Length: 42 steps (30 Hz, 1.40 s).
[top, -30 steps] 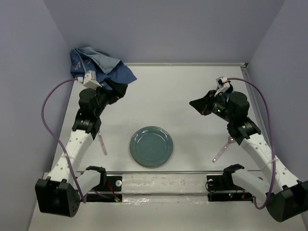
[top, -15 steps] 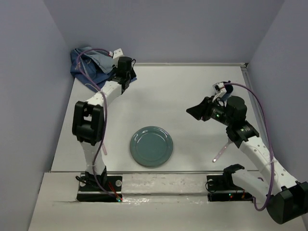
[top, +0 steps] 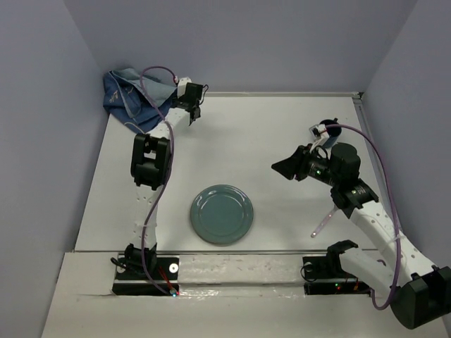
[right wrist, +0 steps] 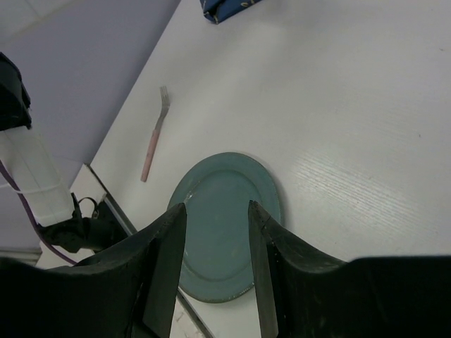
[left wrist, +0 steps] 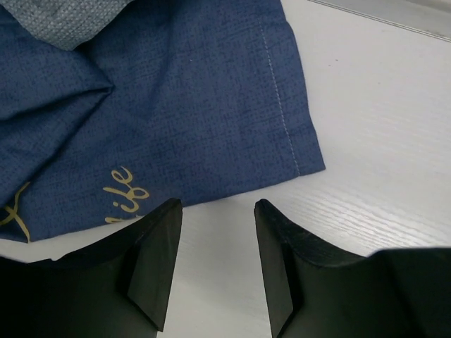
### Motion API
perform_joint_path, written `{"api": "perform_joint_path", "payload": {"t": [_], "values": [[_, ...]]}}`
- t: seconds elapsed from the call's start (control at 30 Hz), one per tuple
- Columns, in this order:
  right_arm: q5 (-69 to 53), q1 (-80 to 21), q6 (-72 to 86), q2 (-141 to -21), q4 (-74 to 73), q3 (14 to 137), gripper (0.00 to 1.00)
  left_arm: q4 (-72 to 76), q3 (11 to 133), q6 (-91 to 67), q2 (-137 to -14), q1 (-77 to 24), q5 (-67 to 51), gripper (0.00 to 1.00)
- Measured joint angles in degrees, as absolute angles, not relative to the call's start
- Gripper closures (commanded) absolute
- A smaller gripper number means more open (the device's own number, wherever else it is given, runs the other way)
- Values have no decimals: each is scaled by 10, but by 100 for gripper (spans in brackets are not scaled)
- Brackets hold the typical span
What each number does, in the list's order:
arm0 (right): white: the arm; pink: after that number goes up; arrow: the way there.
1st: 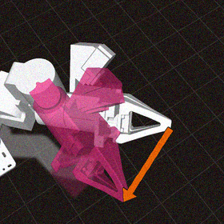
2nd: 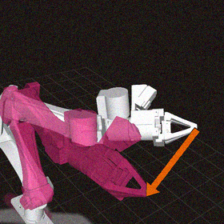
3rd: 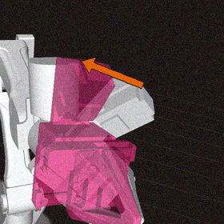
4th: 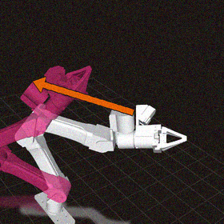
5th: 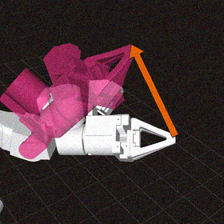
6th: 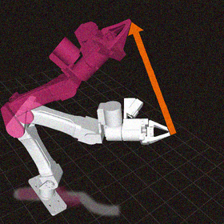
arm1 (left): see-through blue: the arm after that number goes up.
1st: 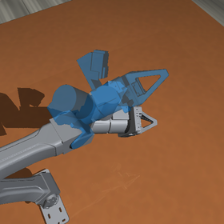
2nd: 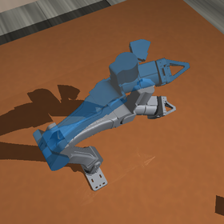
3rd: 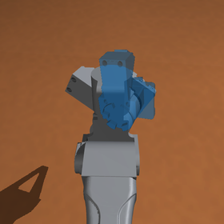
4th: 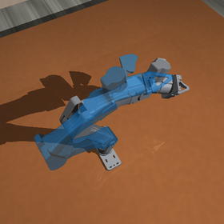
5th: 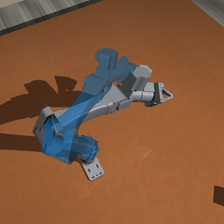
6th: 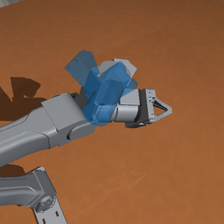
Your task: Set the dinner table for one person
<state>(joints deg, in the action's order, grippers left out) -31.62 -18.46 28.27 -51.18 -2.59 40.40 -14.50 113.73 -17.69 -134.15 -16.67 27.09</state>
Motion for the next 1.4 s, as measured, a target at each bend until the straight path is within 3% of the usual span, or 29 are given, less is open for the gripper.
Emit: {"api": "perform_joint_path", "payload": {"t": [0.2,0.4,0.47,0.5,0.57,0.73,0.87,1.07,1.1,1.13,1.17,1.2,1.27,1.4], "values": [[-320,-185,283,-511,-26,403,54,-168,1165,-193,-1377,-142,235,44],[-320,-185,283,-515,-20,403,54,-173,1179,-216,-1409,-112,178,53],[-321,-185,283,-522,-17,403,54,-172,1181,-221,-1411,-107,166,67],[-322,-185,283,-527,-15,403,54,-170,1182,-224,-1412,-106,160,85],[-324,-185,284,-536,-12,403,54,-161,1187,-230,-1416,-104,145,100],[-324,-185,287,-550,1,403,54,-143,1190,-240,-1420,-105,106,100],[-312,-185,291,-577,22,403,42,-103,1162,-246,-1411,-115,76,100],[-255,-185,294,-661,35,423,41,-65,1088,-261,-1372,-174,30,100],[-248,-185,295,-672,36,427,41,-62,1076,-261,-1365,-187,31,98],[-243,-185,296,-681,37,429,41,-60,1059,-261,-1353,-200,34,85],[-242,-185,296,-685,39,429,41,-55,1043,-260,-1344,-208,37,69],[-241,-185,298,-687,39,429,41,-53,1022,-256,-1326,-222,43,46],[-240,-185,302,-683,50,426,41,-48,987,-252,-1294,-227,57,41],[-240,-185,307,-672,60,422,41,-48,983,-212,-1260,-192,117,41]]}}
